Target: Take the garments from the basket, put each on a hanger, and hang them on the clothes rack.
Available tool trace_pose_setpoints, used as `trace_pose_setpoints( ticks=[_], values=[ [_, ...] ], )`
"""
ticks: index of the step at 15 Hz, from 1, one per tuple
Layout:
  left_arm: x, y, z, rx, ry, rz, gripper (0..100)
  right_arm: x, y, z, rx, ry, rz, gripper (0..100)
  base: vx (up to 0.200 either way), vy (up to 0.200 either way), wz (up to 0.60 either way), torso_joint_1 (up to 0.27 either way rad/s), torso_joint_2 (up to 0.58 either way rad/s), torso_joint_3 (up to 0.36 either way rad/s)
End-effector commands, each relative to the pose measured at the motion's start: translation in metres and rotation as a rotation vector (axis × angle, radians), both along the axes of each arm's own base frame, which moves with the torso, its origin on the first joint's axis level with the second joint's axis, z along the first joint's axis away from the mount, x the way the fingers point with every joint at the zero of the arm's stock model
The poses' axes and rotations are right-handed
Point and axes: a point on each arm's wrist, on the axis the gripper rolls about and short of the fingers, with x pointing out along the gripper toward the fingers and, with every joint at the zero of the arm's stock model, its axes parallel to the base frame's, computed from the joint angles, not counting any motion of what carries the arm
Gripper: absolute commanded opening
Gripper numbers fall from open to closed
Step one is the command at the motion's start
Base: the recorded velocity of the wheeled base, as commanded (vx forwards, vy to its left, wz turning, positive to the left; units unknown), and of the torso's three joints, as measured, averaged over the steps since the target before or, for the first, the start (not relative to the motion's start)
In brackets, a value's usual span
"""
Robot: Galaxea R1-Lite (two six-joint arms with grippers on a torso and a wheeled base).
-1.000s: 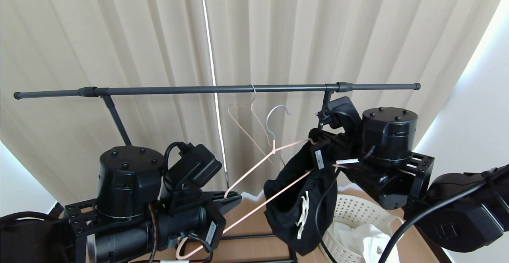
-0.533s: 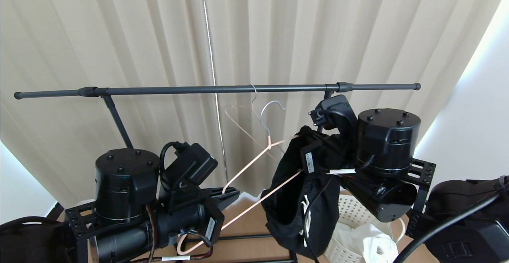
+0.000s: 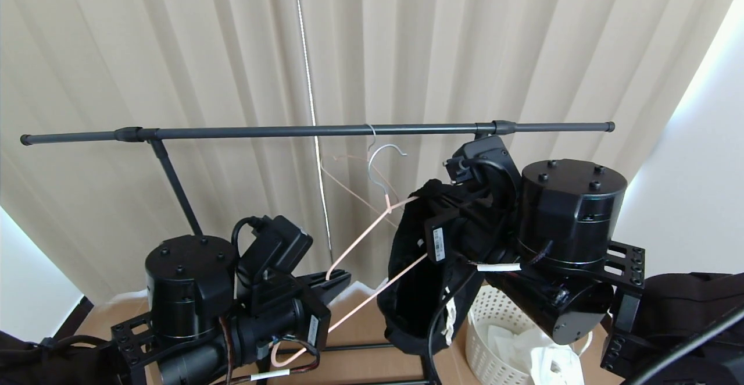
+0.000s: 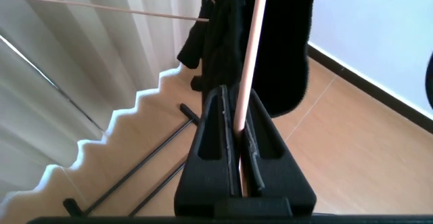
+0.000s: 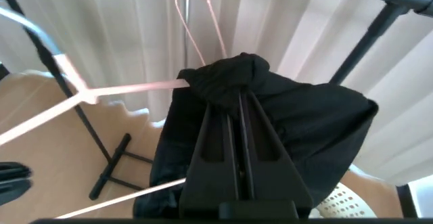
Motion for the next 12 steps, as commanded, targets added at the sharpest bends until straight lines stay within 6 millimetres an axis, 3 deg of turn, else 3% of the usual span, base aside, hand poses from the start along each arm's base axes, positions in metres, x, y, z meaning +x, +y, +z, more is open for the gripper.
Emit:
trace_pose_setpoints(
  ticks=[1, 5, 10, 11, 12],
  values=[
    [0.0, 0.0, -0.001, -0.007, -0.002, 0.001, 0, -0.005, 0.003, 0.003, 0.012, -0.005, 0.016, 0, 0.0, 0.0, 0.0, 0.0, 0.0, 0.0],
    [0.0, 0.0, -0.001, -0.021, -0.016, 0.001, 0, -0.023, 0.013, 0.012, 0.057, -0.016, 0.075, 0, 0.0, 0.0, 0.0, 0.0, 0.0, 0.0],
    [-0.001, 0.001, 0.001, -0.026, -0.026, 0.002, 0, -0.027, 0.007, 0.024, 0.105, -0.035, 0.075, 0, 0.0, 0.0, 0.0, 0.0, 0.0, 0.0],
    [-0.001, 0.001, 0.002, -0.028, -0.028, 0.002, 0, -0.028, 0.006, 0.026, 0.11, -0.038, 0.075, 100, 0.0, 0.0, 0.0, 0.0, 0.0, 0.0],
    [-0.002, 0.001, 0.003, -0.031, -0.032, 0.001, 0, -0.028, 0.006, 0.026, 0.11, -0.038, 0.075, 100, 0.0, 0.0, 0.0, 0.0, 0.0, 0.0]
  ],
)
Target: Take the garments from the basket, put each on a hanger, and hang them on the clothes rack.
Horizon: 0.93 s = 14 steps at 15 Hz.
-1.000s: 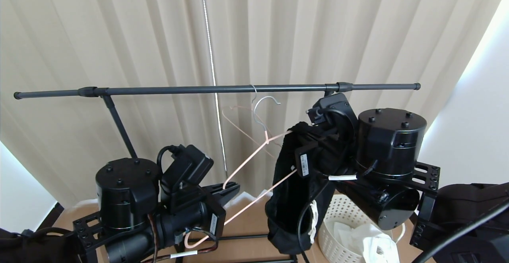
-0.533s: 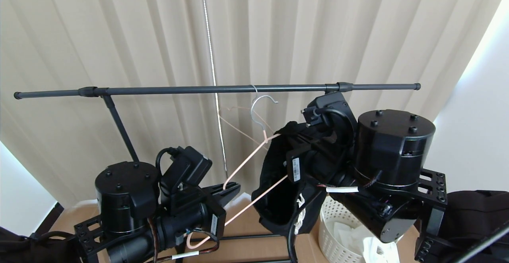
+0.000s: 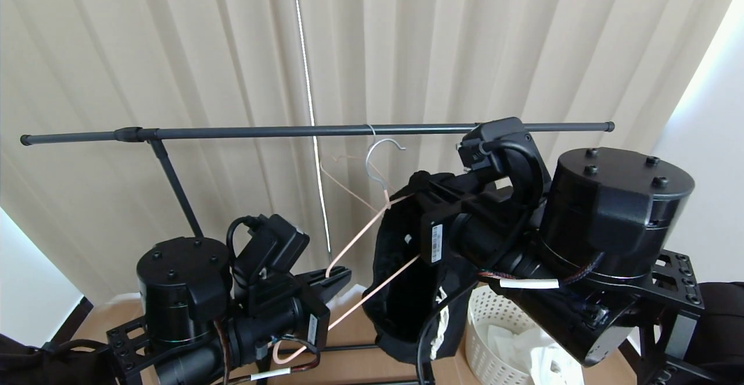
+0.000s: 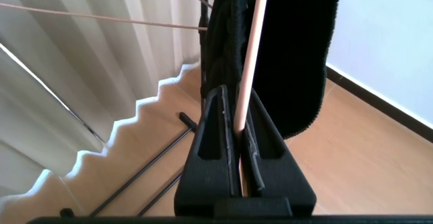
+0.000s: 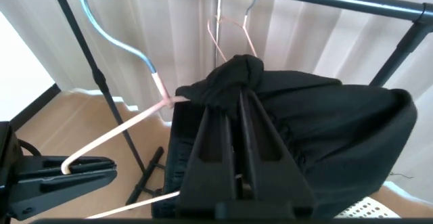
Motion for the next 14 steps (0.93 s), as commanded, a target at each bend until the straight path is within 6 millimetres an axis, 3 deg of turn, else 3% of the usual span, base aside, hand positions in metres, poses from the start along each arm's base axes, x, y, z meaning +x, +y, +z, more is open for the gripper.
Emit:
trace_pose_setpoints(
  ticks=[1, 8, 11, 14],
  values=[
    [-0.001, 0.001, 0.004, -0.008, -0.012, -0.001, 0, -0.001, -0.001, 0.004, 0.011, -0.009, -0.003, 100, 0.0, 0.0, 0.0, 0.0, 0.0, 0.0],
    [-0.004, 0.004, 0.004, -0.021, -0.029, 0.002, 0, 0.002, -0.007, 0.011, 0.028, -0.022, -0.019, 100, 0.0, 0.0, 0.0, 0.0, 0.0, 0.0],
    [-0.005, 0.012, 0.001, -0.026, -0.035, 0.02, 0, 0.004, -0.025, 0.008, 0.009, -0.009, -0.034, 100, 0.0, 0.0, 0.0, 0.0, 0.0, 0.0],
    [-0.007, 0.024, -0.003, -0.04, -0.047, 0.028, 0, -0.006, -0.051, 0.017, 0.001, -0.015, 0.091, 100, 0.0, 0.0, 0.0, 0.0, 0.0, 0.0]
  ],
)
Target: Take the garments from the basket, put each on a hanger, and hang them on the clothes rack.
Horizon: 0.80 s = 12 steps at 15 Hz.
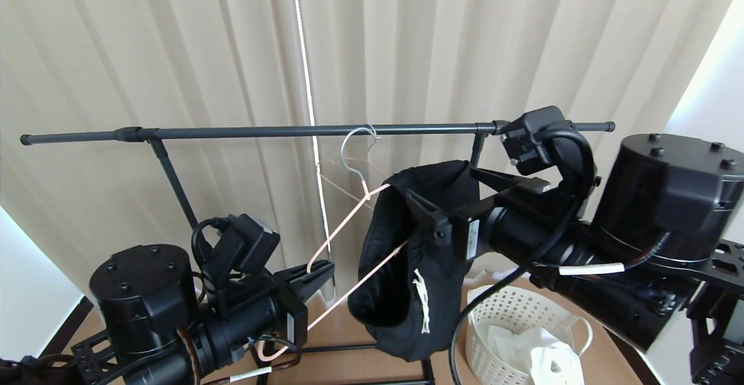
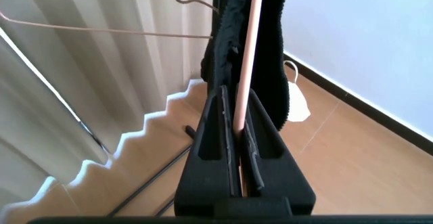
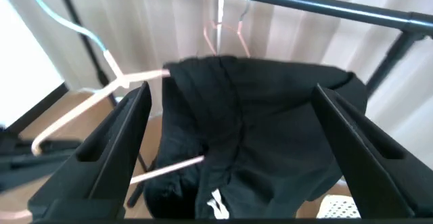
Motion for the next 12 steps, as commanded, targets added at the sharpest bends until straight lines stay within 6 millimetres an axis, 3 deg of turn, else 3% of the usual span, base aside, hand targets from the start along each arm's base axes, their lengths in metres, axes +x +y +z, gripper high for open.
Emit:
trace_pose_setpoints(
  ticks=[1, 3, 7, 9, 12],
  values=[
    [-0.003, 0.01, -0.006, 0.001, 0.01, -0.006, 0, -0.015, -0.031, 0.018, -0.023, -0.022, 0.105, 100, 0.0, 0.0, 0.0, 0.0, 0.0, 0.0],
    [-0.006, 0.017, -0.011, 0.013, 0.028, -0.039, 0, -0.006, -0.059, 0.037, -0.115, 0.005, 0.239, 100, 0.0, 0.0, 0.0, 0.0, 0.0, 0.0],
    [-0.011, 0.029, -0.018, 0.065, 0.002, -0.134, 0, 0.017, -0.093, 0.071, -0.279, 0.163, 0.458, 100, 0.0, 0.0, 0.0, 0.0, 0.0, 0.0],
    [-0.013, 0.03, -0.019, 0.07, -0.006, -0.168, 0, 0.023, -0.097, 0.075, -0.341, 0.183, 0.525, 100, 0.0, 0.0, 0.0, 0.0, 0.0, 0.0],
    [-0.014, 0.028, -0.018, 0.065, -0.02, -0.259, 0, 0.052, -0.087, 0.072, -0.49, 0.221, 0.699, 100, 0.0, 0.0, 0.0, 0.0, 0.0, 0.0]
  ],
)
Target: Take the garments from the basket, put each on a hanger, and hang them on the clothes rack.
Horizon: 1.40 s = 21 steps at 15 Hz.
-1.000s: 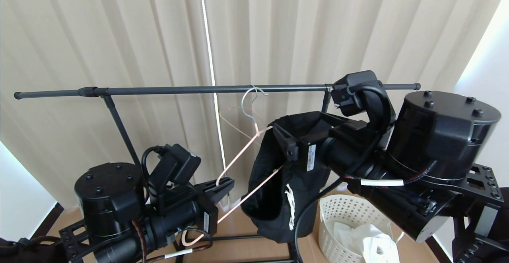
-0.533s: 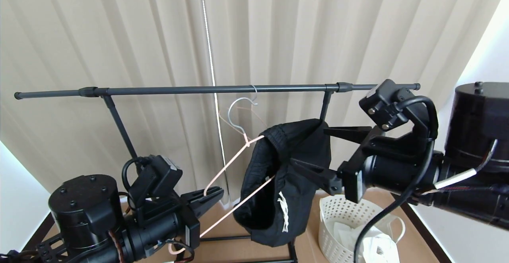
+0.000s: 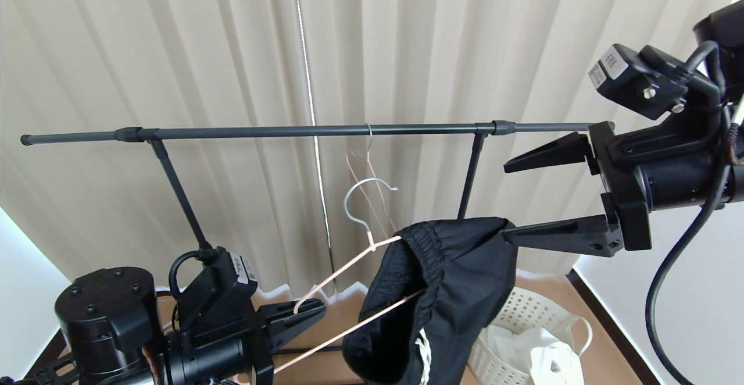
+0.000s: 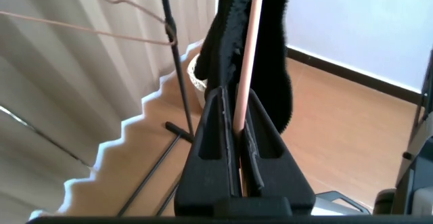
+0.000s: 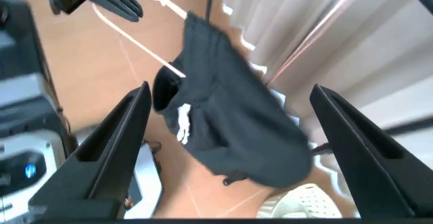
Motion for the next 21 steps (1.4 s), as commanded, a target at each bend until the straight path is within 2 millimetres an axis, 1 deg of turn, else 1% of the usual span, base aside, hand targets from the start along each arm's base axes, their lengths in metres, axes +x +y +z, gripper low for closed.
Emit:
trace_pose_setpoints(
  ticks=[1, 2, 3, 4, 5, 7, 10, 13, 17, 21],
  values=[
    [0.0, -0.001, 0.001, 0.002, -0.016, -0.03, 0, 0.039, 0.006, -0.018, -0.137, -0.006, 0.126, 100, 0.0, 0.0, 0.0, 0.0, 0.0, 0.0],
    [0.0, -0.002, 0.001, 0.01, -0.028, -0.044, 0, 0.047, 0.008, -0.028, -0.207, -0.014, 0.204, 100, 0.0, 0.0, 0.0, 0.0, 0.0, 0.0],
    [0.0, -0.003, -0.001, 0.017, -0.028, -0.049, 0, 0.05, 0.009, -0.033, -0.232, 0.019, 0.229, 100, 0.0, 0.0, 0.0, 0.0, 0.0, 0.0],
    [-0.001, -0.003, -0.001, 0.017, -0.027, -0.053, 0, 0.051, 0.01, -0.034, -0.236, 0.027, 0.235, 100, 0.0, 0.0, 0.0, 0.0, 0.0, 0.0],
    [-0.001, -0.003, -0.001, 0.017, -0.026, -0.063, 0, 0.056, 0.014, -0.041, -0.244, 0.042, 0.242, 100, 0.0, 0.0, 0.0, 0.0, 0.0, 0.0],
    [-0.002, -0.004, -0.002, 0.022, -0.027, -0.07, 0, 0.06, 0.017, -0.046, -0.23, 0.063, 0.261, 100, 0.0, 0.0, 0.0, 0.0, 0.0, 0.0],
    [-0.001, -0.007, -0.006, 0.038, -0.026, -0.082, 0, 0.062, 0.031, -0.049, -0.158, 0.086, 0.34, 100, 0.0, 0.0, 0.0, 0.0, 0.0, 0.0],
    [0.0, -0.007, -0.005, 0.037, -0.039, -0.083, 0, 0.059, 0.044, -0.051, -0.163, 0.089, 0.374, 100, 0.0, 0.0, 0.0, 0.0, 0.0, 0.0],
    [0.0, -0.007, -0.002, 0.021, -0.066, -0.08, 0, 0.069, 0.055, -0.064, -0.18, 0.115, 0.385, 100, 0.0, 0.0, 0.0, 0.0, 0.0, 0.0],
    [0.0, -0.007, -0.002, 0.018, -0.072, -0.08, 0, 0.076, 0.061, -0.07, -0.176, 0.1, 0.381, 100, 0.0, 0.0, 0.0, 0.0, 0.0, 0.0]
  ],
)
